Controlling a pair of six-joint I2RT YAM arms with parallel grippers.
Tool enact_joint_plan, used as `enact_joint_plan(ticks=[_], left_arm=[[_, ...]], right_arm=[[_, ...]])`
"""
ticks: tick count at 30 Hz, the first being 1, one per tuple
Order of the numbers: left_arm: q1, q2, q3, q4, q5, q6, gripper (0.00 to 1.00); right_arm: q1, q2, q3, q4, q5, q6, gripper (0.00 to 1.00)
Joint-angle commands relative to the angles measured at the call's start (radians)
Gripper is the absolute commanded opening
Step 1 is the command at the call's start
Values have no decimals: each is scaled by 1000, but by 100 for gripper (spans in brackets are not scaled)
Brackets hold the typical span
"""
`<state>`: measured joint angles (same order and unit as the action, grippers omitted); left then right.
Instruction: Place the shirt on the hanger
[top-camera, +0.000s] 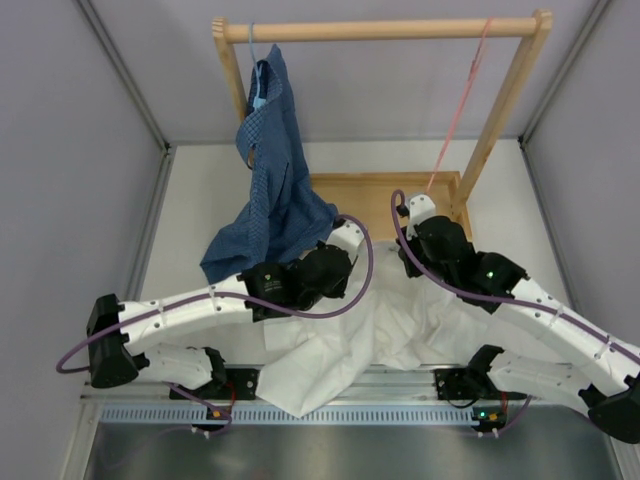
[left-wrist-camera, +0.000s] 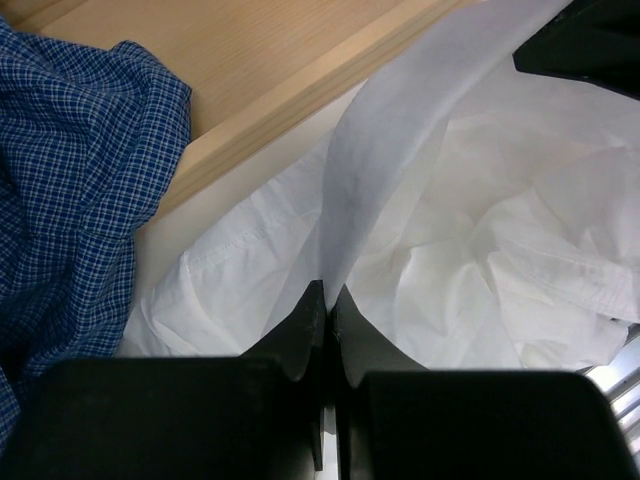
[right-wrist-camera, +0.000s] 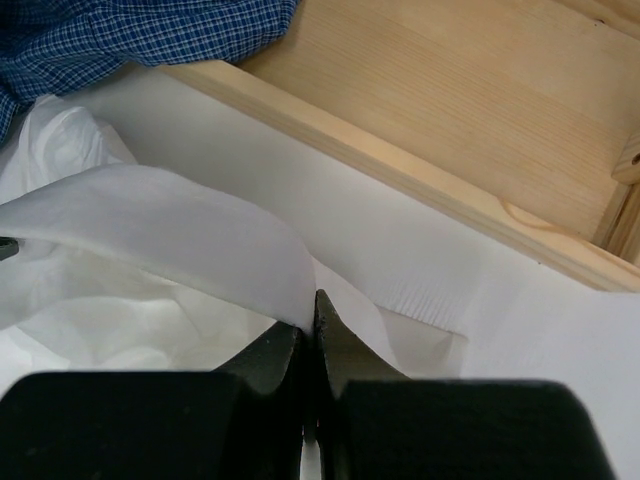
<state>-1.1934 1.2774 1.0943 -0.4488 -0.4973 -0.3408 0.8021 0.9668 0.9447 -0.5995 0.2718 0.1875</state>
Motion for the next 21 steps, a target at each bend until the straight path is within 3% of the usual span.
enact_joint_plan(ticks=[1,3,4,6,8,9,11,16,21], left_arm=[[2,0,15,24,16,0,0],[2,-6,15,24,16,-7,0],[2,-10,21,24,13,-13,0],[2,-33,27,24,11,-29,0],[2,-59,29,24,2,-53,0],[2,-67,27,24,-16,-66,0],[2,-78,10,24,-30,-108,0],[2,-85,-57,36,-29,-214,0],[2,-121,-199,142,74,-297,0]], right_arm=[[-15,-3,40,-8,-6,10,0],[-21,-8,28,1,-22,7,9],[-24,-10,23,4,-31,9,20],[-43,-23,14,13,-60,20,23],[-46,-42,20,15,-92,44,56],[-46,-75,22,17,-104,52,81],[-46,-117,37,24,-114,69,99],[-47,-200,126,4,55,121,99],[-55,-123,281,-62,266,119,99]])
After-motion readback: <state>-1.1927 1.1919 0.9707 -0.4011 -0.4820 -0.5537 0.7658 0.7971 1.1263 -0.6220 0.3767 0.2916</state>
